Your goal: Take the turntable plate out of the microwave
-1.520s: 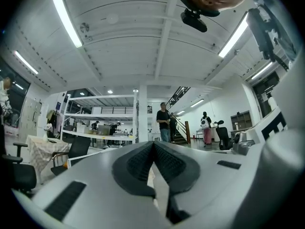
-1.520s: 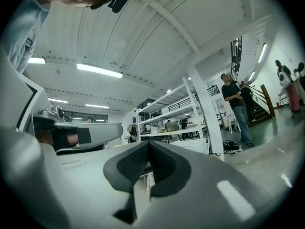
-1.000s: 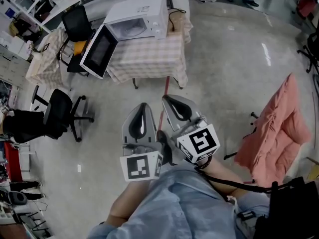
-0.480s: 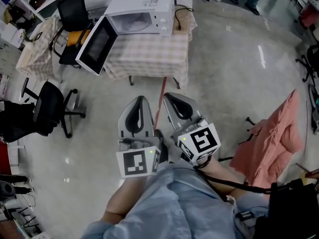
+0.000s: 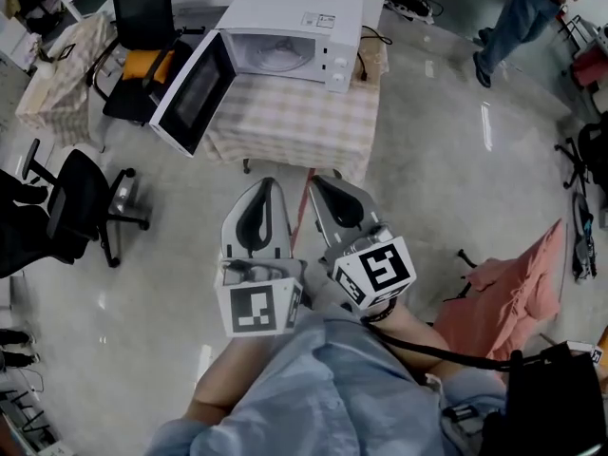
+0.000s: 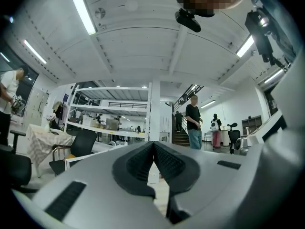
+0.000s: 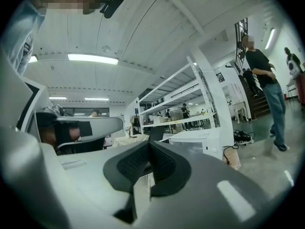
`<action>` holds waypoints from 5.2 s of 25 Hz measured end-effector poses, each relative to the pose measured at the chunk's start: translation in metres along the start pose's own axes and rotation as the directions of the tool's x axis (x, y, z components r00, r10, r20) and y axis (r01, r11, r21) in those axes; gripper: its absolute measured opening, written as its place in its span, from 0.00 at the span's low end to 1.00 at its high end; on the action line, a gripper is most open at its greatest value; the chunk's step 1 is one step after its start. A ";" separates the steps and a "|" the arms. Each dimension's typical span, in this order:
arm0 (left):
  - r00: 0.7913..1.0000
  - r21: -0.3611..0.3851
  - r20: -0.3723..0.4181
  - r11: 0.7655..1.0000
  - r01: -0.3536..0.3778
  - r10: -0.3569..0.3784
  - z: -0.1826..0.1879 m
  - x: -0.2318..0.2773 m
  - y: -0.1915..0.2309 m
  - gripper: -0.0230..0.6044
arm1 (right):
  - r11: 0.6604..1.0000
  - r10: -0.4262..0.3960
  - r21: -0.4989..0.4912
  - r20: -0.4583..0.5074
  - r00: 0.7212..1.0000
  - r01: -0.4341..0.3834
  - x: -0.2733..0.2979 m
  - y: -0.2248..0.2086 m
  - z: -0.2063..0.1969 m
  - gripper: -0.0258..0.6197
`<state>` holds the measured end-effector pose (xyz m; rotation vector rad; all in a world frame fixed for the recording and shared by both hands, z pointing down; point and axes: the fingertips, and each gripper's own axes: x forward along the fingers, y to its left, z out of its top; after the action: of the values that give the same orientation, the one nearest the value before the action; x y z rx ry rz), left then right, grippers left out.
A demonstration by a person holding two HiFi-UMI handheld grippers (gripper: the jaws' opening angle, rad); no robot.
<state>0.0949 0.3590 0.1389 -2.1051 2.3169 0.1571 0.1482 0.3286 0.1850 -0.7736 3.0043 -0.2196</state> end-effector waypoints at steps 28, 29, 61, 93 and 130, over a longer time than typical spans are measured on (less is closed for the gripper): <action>0.999 -0.026 -0.019 0.999 0.036 -0.036 -0.012 0.100 0.110 0.05 | 0.997 -0.056 -0.047 0.005 0.998 0.056 0.148 -0.027 0.007 0.04; 0.999 -0.021 -0.028 0.999 0.037 -0.037 -0.014 0.106 0.111 0.05 | 0.998 -0.056 -0.039 0.005 0.998 0.057 0.152 -0.031 0.006 0.04; 0.994 0.086 -0.095 0.994 0.068 -0.060 -0.030 0.318 0.100 0.05 | 0.995 -0.061 0.081 0.035 0.998 0.058 0.266 -0.210 0.018 0.04; 0.989 0.008 -0.088 0.992 0.123 -0.122 -0.111 0.392 0.173 0.05 | 0.982 -0.176 0.062 -0.049 0.983 0.179 0.347 -0.250 -0.056 0.04; 0.979 -0.013 -0.175 0.994 0.106 -0.107 -0.257 0.422 0.221 0.05 | 0.932 -0.195 0.262 -0.217 0.956 0.250 0.385 -0.278 -0.246 0.04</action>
<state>-0.1500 -0.0601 0.3790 -2.3265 2.2853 -0.0262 -0.0716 -0.0667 0.4705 -1.1155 2.9426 -0.7586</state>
